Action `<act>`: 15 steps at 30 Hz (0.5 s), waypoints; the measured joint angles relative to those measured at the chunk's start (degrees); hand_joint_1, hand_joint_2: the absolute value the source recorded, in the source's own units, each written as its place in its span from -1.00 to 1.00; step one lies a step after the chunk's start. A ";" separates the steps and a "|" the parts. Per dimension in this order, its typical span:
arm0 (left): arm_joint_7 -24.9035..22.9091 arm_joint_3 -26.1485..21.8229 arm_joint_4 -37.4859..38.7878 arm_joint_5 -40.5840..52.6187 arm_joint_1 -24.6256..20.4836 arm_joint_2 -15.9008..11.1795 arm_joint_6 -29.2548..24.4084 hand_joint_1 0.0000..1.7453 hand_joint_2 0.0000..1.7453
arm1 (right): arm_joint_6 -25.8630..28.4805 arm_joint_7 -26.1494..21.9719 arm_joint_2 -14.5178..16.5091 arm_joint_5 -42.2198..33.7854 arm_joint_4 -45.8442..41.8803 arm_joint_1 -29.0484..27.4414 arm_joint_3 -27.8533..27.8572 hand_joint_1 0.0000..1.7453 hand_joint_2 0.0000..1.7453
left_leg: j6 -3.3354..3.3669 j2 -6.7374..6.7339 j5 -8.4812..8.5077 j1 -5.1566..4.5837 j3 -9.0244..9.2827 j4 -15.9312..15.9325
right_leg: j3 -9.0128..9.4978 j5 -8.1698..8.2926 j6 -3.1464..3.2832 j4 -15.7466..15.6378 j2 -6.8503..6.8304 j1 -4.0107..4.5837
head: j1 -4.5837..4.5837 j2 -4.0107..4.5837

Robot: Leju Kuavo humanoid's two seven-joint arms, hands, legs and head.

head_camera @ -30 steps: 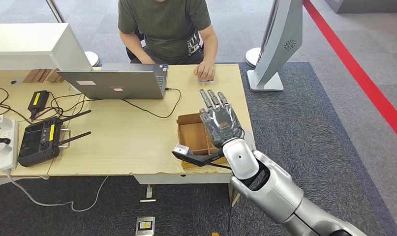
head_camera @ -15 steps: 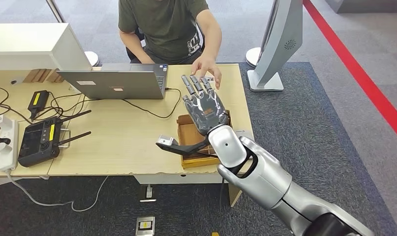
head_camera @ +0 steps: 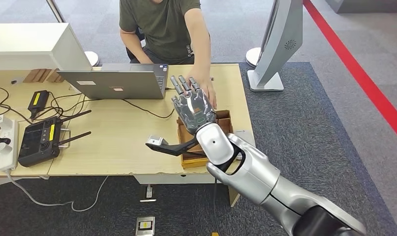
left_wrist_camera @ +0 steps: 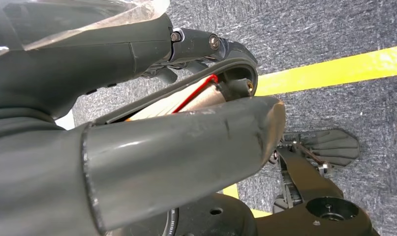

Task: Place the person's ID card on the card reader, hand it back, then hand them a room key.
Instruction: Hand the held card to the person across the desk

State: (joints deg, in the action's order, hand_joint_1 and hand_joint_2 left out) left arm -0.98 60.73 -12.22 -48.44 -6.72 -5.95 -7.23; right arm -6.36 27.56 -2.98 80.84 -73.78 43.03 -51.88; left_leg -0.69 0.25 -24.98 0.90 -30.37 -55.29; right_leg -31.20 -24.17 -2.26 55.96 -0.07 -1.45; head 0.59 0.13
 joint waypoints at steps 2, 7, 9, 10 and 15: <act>0.00 -0.01 0.00 -0.04 0.01 0.00 0.00 -1.00 -1.00 | 0.01 0.02 0.28 0.00 0.53 0.14 -0.23 1.00 1.00 | 0.00 0.00 0.00 0.00 0.00 0.00 | 0.00 0.00 0.00 0.00 0.00 0.00 | -0.01 -0.01; 0.00 0.00 0.00 -0.07 0.01 0.00 0.01 -1.00 -1.00 | -0.07 0.31 0.75 -0.27 1.55 0.32 -0.56 1.00 1.00 | 0.00 0.00 0.00 0.00 0.00 0.00 | 0.00 0.00 0.00 0.00 0.00 0.00 | 0.01 0.00; 0.00 -0.01 0.00 -0.09 0.01 0.00 -0.01 -1.00 -1.00 | -0.33 0.56 0.91 -0.41 1.66 0.32 -0.62 1.00 1.00 | 0.00 0.00 0.00 0.00 0.00 0.00 | 0.00 0.00 0.00 0.00 0.00 0.00 | 0.01 0.01; 0.00 -0.01 0.00 -0.09 0.01 0.00 -0.03 -1.00 -1.00 | -0.54 0.72 0.97 -0.49 1.67 0.32 -0.65 1.00 1.00 | 0.00 0.00 0.00 0.00 0.00 0.00 | 0.00 0.00 0.00 0.00 0.00 0.00 | 0.01 0.01; 0.00 -0.01 0.00 -0.11 0.02 0.00 -0.27 -1.00 -1.00 | -1.18 1.50 1.08 -0.40 1.65 0.31 -0.73 -0.81 -0.50 | 0.00 -0.01 0.00 0.00 0.00 0.00 | -0.01 0.00 0.00 0.00 0.00 0.00 | 0.01 -0.02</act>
State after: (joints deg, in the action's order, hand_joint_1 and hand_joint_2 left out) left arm -0.98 60.72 -12.22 -48.56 -6.70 -5.95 -7.51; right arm -7.54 29.05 -1.90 80.45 -72.13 43.34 -52.61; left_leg -0.69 0.24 -24.98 0.90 -30.37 -55.29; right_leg -31.21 -24.17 -2.26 55.96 -0.07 -1.45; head 0.59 0.11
